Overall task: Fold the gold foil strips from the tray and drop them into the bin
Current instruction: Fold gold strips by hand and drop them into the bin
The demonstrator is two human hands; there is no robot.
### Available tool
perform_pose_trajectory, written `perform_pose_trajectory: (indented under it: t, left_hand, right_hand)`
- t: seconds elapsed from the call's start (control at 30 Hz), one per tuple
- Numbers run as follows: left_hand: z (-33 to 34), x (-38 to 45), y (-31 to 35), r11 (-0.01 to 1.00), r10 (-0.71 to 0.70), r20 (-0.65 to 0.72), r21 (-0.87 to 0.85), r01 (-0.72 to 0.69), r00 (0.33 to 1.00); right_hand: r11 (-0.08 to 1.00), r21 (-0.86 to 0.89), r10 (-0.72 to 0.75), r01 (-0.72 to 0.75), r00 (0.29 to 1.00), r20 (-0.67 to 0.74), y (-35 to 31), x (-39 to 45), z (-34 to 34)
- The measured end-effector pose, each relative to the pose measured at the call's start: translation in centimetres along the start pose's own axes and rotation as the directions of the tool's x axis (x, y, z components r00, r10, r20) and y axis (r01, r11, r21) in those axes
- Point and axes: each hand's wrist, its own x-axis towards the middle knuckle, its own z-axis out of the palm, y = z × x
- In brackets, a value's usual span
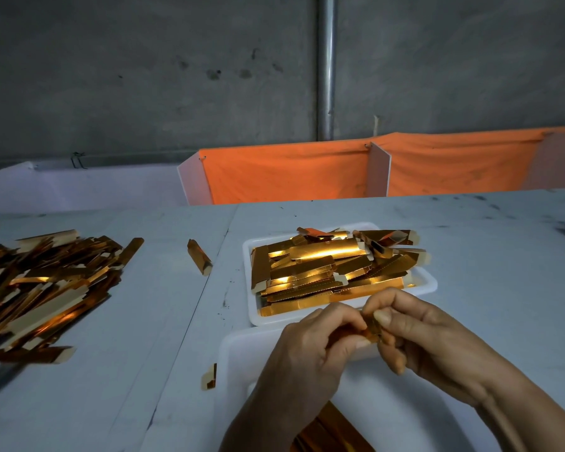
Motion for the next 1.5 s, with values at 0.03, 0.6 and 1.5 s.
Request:
perform_pose_trajectory:
  t: [0.03,0.6,1.5]
  left_hand:
    - [0.0,0.0,0.1,1.0,-0.006,0.001,-0.019,0.006,1.0]
    - [0.6,0.1,-0.8,0.981,-0.193,0.173,0.038,0.189,0.966]
    - [2.1,0.6,-2.0,0.842,-0.204,-0.105,0.488,0.229,0.973]
  right_hand:
    - [1.0,-0.001,0.009,-0.009,1.0,0.004,0.0,0.0,0.0]
    - [0.913,-0.282,0.277,-0.296,0.955,-0.105,0.3,0.0,-0.1]
    - [0.144,-0.873,-0.191,-0.465,0.853,-0.486,0.0,11.1,0.5]
